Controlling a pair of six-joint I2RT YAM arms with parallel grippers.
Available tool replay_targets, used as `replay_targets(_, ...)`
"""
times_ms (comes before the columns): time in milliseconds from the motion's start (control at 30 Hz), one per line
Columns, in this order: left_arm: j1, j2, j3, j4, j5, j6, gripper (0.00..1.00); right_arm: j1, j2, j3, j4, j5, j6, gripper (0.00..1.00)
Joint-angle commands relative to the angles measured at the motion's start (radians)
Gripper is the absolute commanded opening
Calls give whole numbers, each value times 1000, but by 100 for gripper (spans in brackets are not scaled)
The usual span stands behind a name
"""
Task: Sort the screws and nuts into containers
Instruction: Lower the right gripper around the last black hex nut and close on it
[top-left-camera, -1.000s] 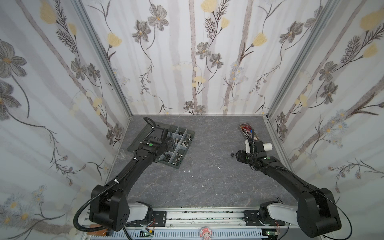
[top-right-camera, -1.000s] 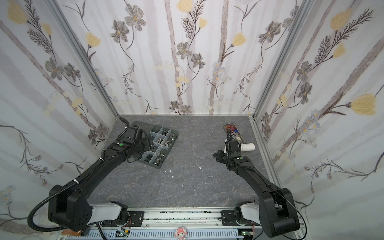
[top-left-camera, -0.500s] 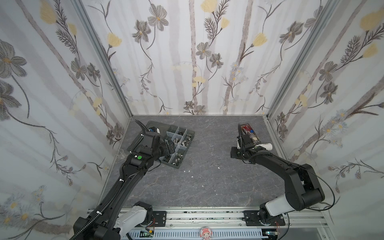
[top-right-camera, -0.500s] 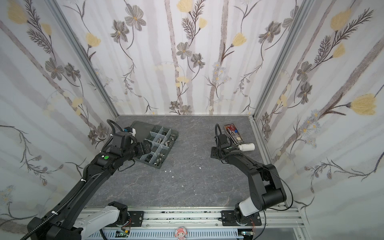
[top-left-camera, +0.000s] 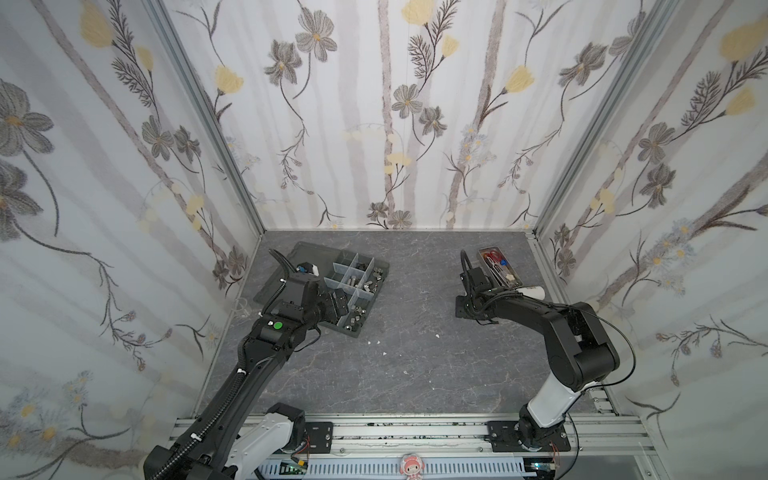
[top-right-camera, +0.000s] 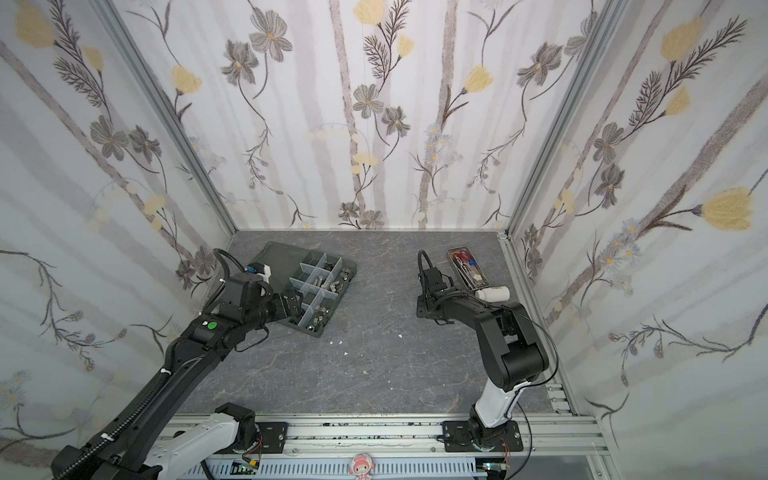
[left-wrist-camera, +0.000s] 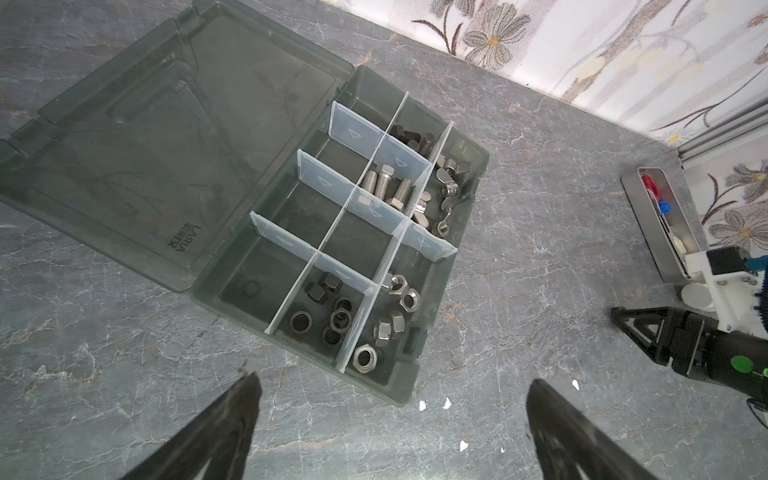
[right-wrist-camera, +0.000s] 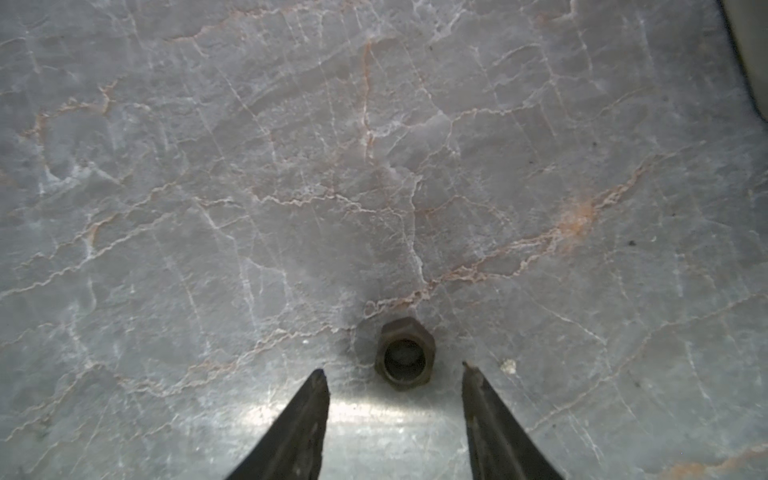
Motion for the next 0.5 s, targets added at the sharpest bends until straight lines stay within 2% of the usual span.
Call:
replay_targets(0,0,-9,-6,29,-14,12,100,0,19,14,-4,26,7,49)
replay_targets(467,1,-6,-5,32,-34,12,100,2,67,31,11,10,20,33)
